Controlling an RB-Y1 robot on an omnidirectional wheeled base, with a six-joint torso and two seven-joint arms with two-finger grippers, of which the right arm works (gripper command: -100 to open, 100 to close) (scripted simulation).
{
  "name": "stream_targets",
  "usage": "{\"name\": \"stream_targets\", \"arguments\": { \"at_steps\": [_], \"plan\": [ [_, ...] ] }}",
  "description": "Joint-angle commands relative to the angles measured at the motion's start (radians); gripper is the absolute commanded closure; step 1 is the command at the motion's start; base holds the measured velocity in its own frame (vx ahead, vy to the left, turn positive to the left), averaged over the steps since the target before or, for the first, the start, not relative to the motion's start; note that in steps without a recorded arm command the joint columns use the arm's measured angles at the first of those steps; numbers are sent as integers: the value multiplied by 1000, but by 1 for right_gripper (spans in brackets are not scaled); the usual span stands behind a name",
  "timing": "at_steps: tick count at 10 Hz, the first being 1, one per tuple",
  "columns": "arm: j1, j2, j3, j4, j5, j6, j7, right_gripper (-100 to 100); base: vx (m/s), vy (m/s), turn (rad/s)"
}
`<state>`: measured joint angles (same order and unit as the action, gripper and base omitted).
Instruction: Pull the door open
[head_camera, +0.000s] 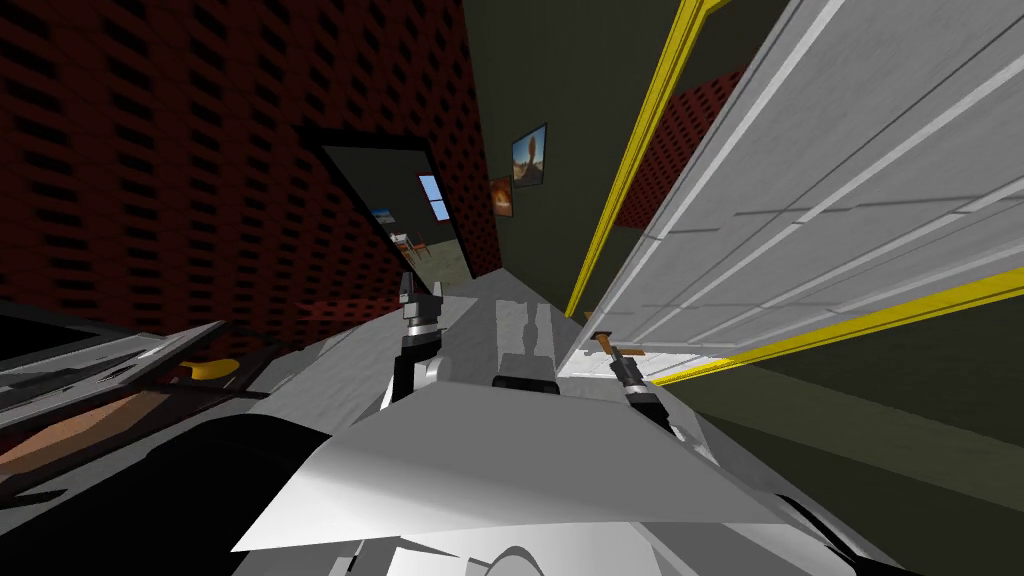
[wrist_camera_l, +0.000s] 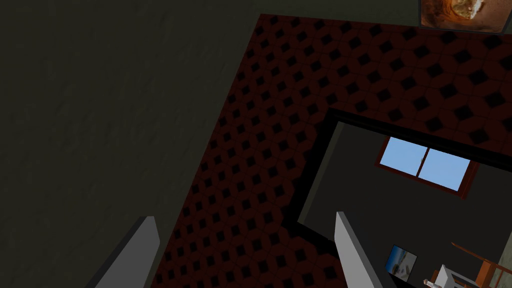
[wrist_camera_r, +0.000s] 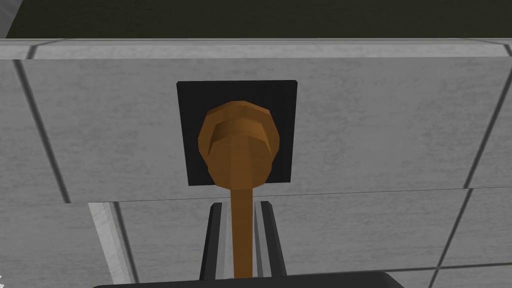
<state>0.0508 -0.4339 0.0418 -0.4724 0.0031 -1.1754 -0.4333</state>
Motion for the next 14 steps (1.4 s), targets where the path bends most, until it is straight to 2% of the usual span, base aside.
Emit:
{"name": "stream_targets", "arguments": {
  "at_steps": [1,3,6,7,8,10,11,14],
  "plan": [
    [-34,13,11,24,-9,10,14,100,-146,-81,115],
    [-70,26,20,37,-22,35,31,100,-197,-96,162],
    [-70,26,20,37,-22,35,31,100,-68,-17,0],
    [-97,36,27,48,-32,53,44,100,-103,-44,85],
    [-106,40,29,51,-36,59,48,100,-140,-73,151],
    [-106,40,29,51,-36,59,48,100,-73,-33,24],
    [-132,49,36,61,-46,78,61,100,-102,-52,86],
    [-141,52,38,64,-49,83,65,100,-111,-43,51]
  ]
}}
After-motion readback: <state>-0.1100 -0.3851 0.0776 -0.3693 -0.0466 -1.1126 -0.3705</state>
